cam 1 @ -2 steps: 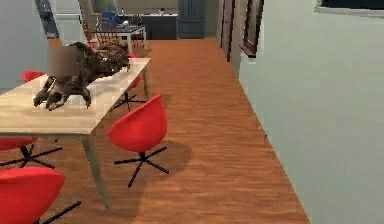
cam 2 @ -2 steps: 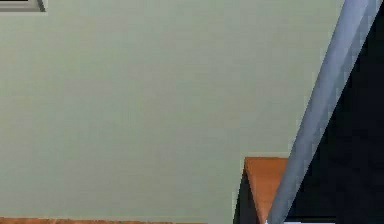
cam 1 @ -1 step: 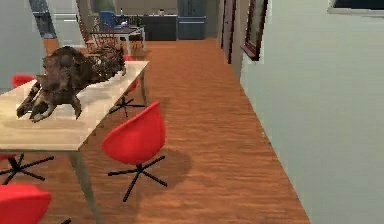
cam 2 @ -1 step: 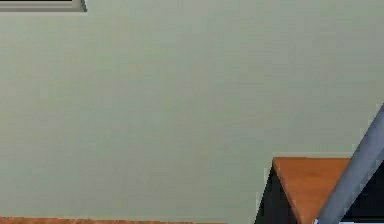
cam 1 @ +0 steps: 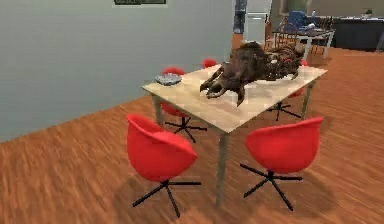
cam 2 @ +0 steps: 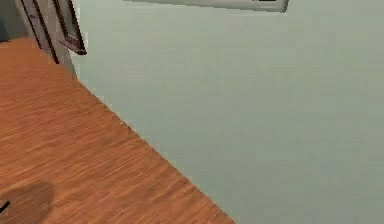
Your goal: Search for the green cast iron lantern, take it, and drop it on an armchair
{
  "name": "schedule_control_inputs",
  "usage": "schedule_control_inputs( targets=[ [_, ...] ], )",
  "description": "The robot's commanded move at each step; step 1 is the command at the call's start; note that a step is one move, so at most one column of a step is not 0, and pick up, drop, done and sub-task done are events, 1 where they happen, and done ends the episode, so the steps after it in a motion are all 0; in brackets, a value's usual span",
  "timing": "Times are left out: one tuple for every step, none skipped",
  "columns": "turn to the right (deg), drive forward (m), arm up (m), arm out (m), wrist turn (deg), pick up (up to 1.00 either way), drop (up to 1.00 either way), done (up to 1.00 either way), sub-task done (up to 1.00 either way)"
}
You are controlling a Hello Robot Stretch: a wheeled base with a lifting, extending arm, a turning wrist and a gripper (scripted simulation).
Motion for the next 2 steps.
schedule_control_inputs(
  targets=[
    [-42.0, 0.0, 0.0, 0.0, 0.0, 0.0, 0.0, 0.0, 0.0],
    [0.0, 0.1, 0.0, 0.0, 0.0, 0.0, 0.0, 0.0, 0.0]
  ],
)
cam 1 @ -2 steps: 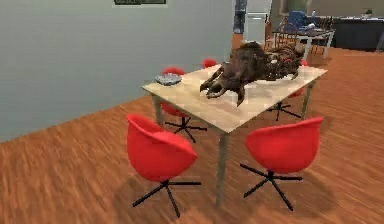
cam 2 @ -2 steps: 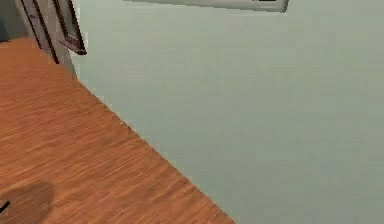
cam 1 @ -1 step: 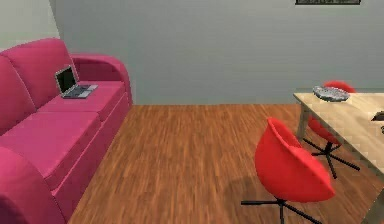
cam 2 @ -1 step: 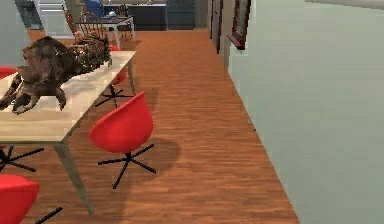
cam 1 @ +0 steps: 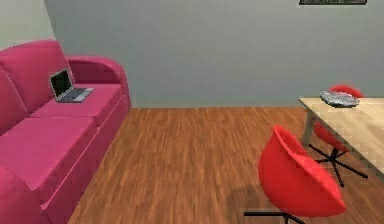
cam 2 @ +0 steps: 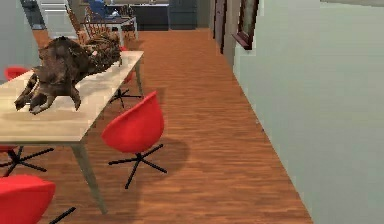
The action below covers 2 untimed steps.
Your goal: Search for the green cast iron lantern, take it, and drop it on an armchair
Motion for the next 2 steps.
schedule_control_inputs(
  targets=[
    [-42.0, 0.0, 0.0, 0.0, 0.0, 0.0, 0.0, 0.0, 0.0],
    [0.0, 0.6, 0.0, 0.0, 0.0, 0.0, 0.0, 0.0, 0.0]
  ],
)
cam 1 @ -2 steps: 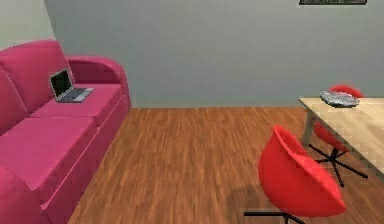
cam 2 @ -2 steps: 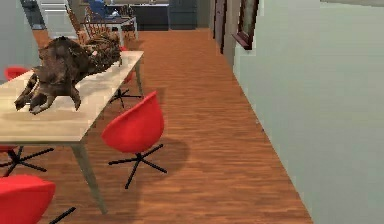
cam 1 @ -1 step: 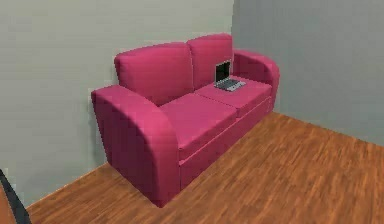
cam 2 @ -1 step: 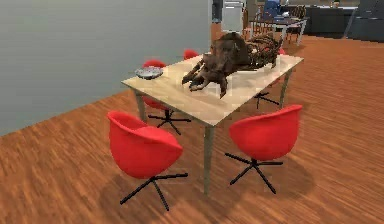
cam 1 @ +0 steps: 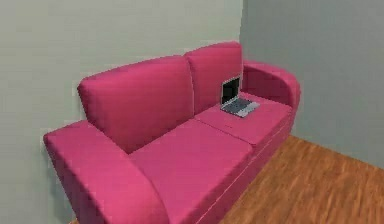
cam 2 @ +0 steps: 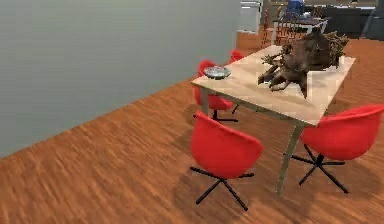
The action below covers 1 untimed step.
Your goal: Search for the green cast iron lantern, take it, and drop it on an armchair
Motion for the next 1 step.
schedule_control_inputs(
  targets=[
    [-45.0, 0.0, 0.0, 0.0, 0.0, 0.0, 0.0, 0.0, 0.0]
  ],
)
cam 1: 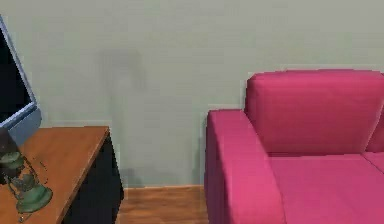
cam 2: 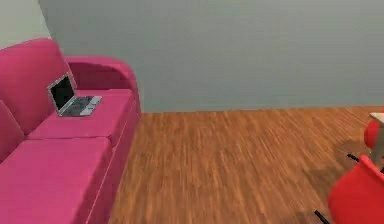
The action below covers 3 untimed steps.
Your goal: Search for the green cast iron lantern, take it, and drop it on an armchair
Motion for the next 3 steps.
schedule_control_inputs(
  targets=[
    [-45.0, 0.0, 0.0, 0.0, 0.0, 0.0, 0.0, 0.0, 0.0],
    [-45.0, 0.0, 0.0, 0.0, 0.0, 0.0, 0.0, 0.0, 0.0],
    [-39.0, 0.0, 0.0, 0.0, 0.0, 0.0, 0.0, 0.0, 0.0]
  ],
)
